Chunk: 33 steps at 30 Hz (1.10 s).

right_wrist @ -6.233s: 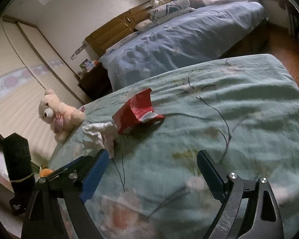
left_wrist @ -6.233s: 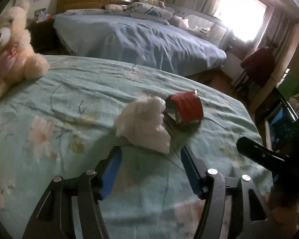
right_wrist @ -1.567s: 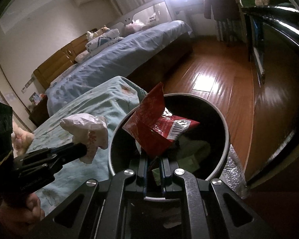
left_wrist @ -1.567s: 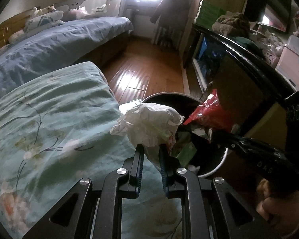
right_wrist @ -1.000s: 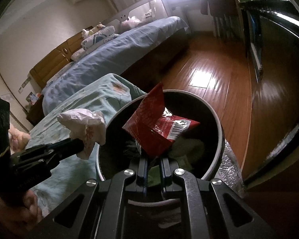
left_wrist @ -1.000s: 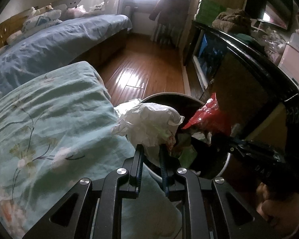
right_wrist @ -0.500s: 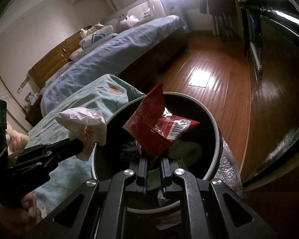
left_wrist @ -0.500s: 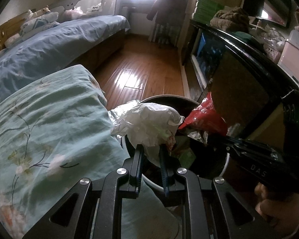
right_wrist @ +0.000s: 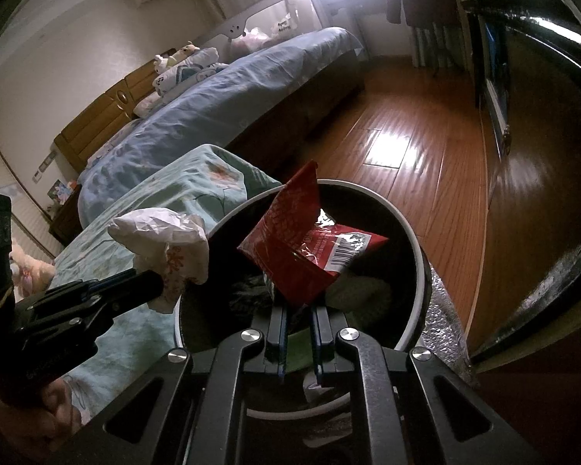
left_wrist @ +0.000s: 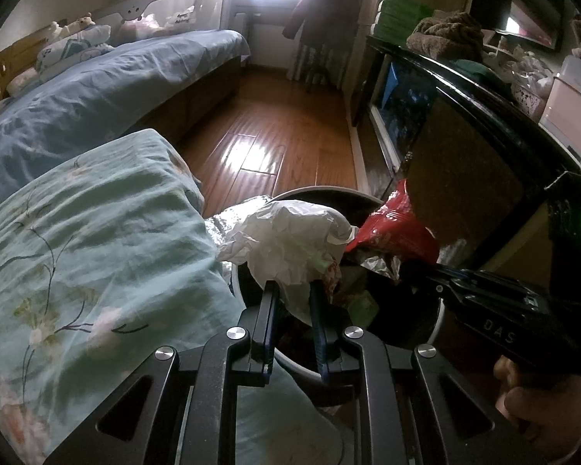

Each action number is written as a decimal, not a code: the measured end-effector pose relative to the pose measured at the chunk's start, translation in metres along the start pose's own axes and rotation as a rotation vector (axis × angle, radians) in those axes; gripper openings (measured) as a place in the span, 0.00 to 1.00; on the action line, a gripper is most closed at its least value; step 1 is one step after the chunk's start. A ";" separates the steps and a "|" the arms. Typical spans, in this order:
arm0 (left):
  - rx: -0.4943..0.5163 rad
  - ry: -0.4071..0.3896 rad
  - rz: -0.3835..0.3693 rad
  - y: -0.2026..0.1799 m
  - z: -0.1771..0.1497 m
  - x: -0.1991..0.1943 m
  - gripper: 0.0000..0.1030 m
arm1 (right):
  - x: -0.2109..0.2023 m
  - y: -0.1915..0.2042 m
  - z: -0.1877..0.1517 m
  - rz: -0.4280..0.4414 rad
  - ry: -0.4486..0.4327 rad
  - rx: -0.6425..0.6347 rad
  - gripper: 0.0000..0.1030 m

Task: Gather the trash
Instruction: 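Carry the tissue and red wrapper over the black bin with both tools, then open both tools to drop the tissue and red wrapper into the bin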

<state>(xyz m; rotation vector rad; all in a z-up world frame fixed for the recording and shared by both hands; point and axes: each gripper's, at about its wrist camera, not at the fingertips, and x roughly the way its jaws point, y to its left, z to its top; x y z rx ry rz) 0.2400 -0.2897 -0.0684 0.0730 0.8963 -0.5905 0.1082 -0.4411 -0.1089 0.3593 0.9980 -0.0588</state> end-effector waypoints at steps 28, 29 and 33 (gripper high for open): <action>-0.062 -0.038 0.008 0.024 -0.024 -0.035 0.51 | -0.019 0.007 -0.007 0.056 -0.039 0.079 0.66; -0.069 -0.041 0.010 0.026 -0.027 -0.039 0.52 | -0.020 0.009 -0.008 0.060 -0.041 0.081 0.67; -0.107 -0.060 0.024 0.039 -0.041 -0.057 0.53 | -0.025 0.020 -0.014 0.070 -0.052 0.085 0.75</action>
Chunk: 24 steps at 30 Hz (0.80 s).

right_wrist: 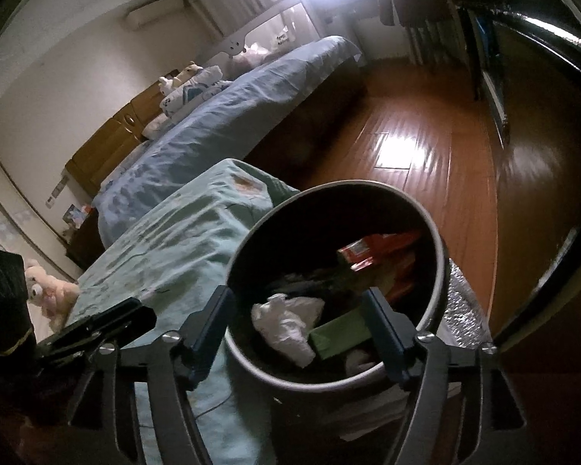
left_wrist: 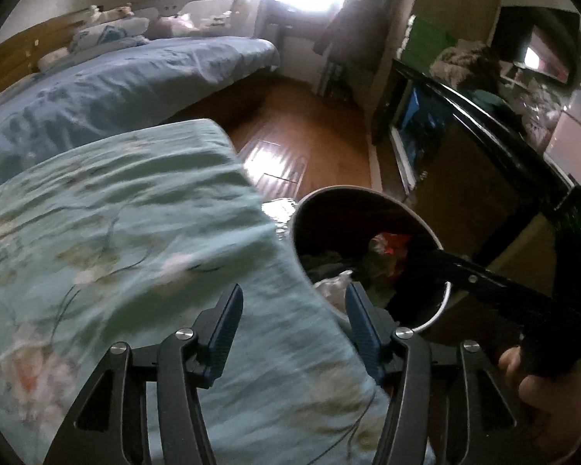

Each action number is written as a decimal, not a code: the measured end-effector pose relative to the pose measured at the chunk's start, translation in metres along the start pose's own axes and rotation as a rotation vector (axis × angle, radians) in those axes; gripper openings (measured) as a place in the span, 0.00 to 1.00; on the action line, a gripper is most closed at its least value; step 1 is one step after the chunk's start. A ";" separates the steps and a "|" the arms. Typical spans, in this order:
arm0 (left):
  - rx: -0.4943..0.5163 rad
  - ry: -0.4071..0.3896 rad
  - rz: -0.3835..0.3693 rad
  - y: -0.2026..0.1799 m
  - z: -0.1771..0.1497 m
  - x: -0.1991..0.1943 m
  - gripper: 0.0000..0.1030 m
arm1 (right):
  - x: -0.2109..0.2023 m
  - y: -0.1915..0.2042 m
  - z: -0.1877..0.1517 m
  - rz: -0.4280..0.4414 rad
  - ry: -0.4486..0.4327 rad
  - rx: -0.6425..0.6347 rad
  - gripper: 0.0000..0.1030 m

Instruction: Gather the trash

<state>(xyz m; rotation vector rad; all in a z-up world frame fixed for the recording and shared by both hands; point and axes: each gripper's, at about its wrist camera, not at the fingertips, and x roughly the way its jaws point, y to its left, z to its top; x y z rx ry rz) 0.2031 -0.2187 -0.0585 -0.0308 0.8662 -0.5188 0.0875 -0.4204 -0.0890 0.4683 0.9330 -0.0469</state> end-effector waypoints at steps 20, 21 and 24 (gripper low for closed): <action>-0.152 -0.143 0.124 0.079 -0.056 -0.104 0.56 | -0.003 0.100 -0.031 0.093 -0.043 -0.139 0.85; -0.155 -0.154 0.133 0.081 -0.058 -0.108 0.57 | -0.004 0.106 -0.032 0.096 -0.051 -0.152 0.86; -0.175 -0.192 0.171 0.090 -0.068 -0.127 0.60 | -0.003 0.125 -0.033 0.105 -0.071 -0.192 0.90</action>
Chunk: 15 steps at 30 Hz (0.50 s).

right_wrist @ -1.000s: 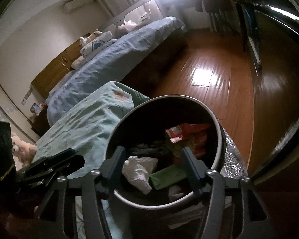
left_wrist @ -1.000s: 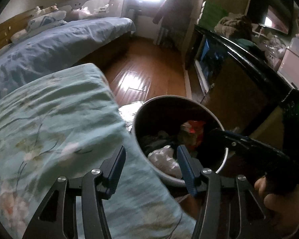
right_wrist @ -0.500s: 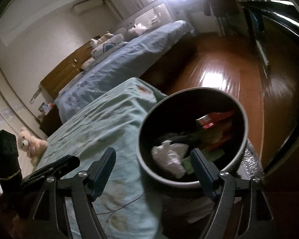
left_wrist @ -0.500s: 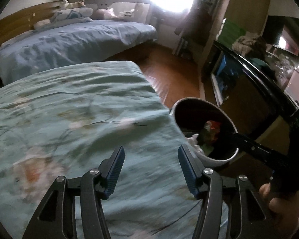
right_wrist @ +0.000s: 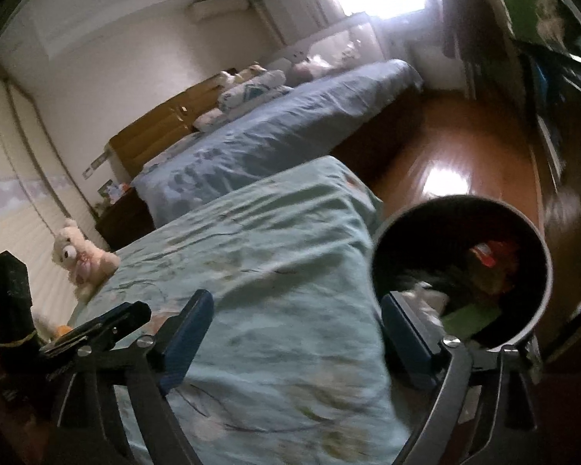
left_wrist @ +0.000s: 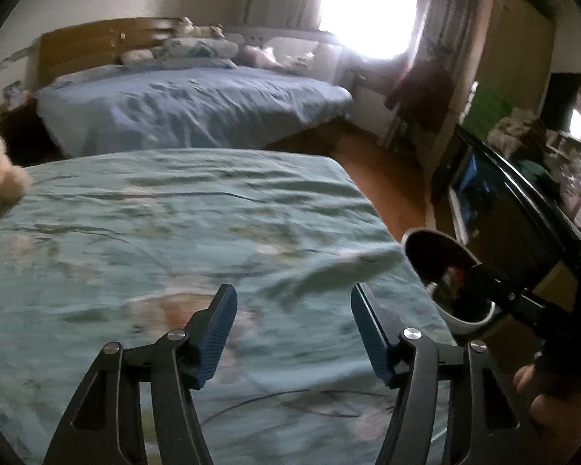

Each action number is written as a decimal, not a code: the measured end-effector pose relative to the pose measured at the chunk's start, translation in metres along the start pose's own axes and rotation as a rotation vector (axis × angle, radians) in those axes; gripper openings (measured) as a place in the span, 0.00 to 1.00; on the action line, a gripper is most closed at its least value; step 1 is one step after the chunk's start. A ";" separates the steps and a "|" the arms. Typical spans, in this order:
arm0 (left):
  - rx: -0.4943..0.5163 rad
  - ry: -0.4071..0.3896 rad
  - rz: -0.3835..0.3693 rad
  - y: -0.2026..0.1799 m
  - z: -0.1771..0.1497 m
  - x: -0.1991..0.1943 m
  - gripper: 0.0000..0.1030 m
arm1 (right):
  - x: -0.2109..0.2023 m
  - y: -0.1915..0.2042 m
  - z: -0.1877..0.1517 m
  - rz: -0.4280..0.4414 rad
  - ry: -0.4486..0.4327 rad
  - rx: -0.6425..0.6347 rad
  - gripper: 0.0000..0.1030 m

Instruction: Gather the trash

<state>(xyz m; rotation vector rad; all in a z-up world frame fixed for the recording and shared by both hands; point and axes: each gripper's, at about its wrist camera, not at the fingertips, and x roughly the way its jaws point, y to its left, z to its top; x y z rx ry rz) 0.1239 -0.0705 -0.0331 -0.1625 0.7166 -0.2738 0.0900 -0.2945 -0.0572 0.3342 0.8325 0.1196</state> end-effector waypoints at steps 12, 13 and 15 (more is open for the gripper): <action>-0.015 -0.064 0.078 0.020 -0.005 -0.033 0.62 | 0.011 0.052 0.001 0.034 -0.015 -0.096 0.94; -0.016 -0.067 0.080 0.022 -0.005 -0.034 0.63 | 0.010 0.053 0.001 0.035 -0.019 -0.101 0.95; -0.018 -0.075 0.087 0.024 -0.004 -0.037 0.64 | 0.008 0.056 0.002 0.034 -0.025 -0.105 0.95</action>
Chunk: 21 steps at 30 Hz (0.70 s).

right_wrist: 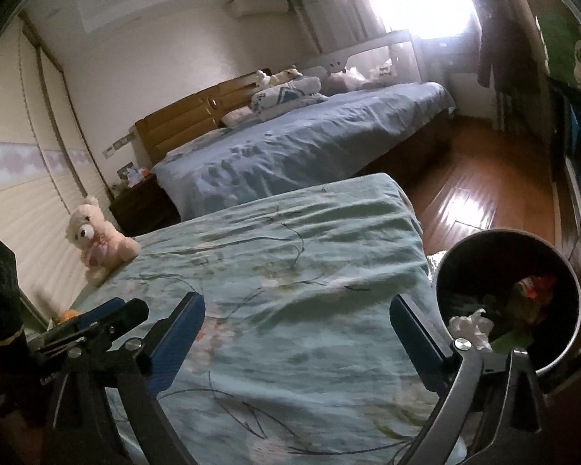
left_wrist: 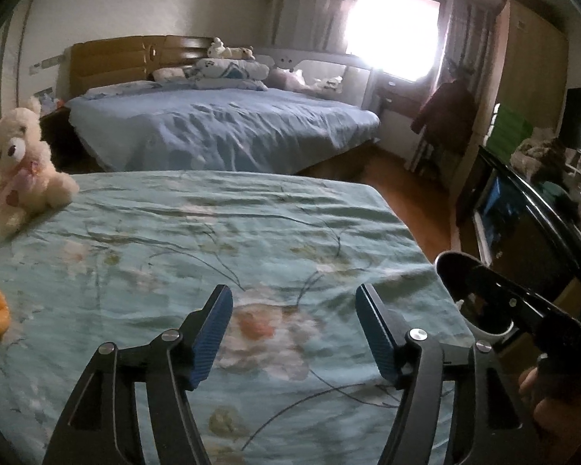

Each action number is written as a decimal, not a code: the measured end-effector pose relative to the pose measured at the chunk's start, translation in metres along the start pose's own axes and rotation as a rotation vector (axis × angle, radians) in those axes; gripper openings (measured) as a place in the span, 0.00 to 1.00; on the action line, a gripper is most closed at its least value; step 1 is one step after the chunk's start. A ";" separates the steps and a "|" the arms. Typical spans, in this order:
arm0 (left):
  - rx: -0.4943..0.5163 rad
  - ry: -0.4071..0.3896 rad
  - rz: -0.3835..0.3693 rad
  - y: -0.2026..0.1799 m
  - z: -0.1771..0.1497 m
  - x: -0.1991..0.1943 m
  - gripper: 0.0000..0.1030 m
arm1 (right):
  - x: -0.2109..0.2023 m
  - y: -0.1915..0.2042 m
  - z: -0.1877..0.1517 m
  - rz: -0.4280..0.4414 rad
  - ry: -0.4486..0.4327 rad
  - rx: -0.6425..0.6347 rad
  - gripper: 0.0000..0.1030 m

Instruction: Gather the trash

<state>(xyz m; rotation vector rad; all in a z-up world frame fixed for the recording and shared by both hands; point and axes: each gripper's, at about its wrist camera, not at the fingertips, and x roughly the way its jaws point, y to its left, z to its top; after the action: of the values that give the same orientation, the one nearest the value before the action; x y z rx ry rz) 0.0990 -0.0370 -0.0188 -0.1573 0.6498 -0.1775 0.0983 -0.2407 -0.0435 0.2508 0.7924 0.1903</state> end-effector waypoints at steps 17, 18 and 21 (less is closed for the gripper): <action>0.034 -0.037 0.039 -0.001 0.002 -0.006 0.75 | -0.002 -0.003 -0.006 -0.013 0.006 -0.001 0.96; 0.038 -0.041 0.043 -0.002 0.002 -0.007 0.75 | -0.003 -0.003 -0.005 -0.015 -0.001 -0.009 0.96; 0.046 -0.051 0.044 -0.003 0.003 -0.009 0.76 | -0.009 0.000 -0.002 -0.025 -0.026 -0.034 0.97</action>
<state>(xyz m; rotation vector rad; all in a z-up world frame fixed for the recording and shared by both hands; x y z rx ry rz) 0.0934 -0.0378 -0.0110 -0.1030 0.5975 -0.1457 0.0907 -0.2423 -0.0390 0.2111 0.7658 0.1765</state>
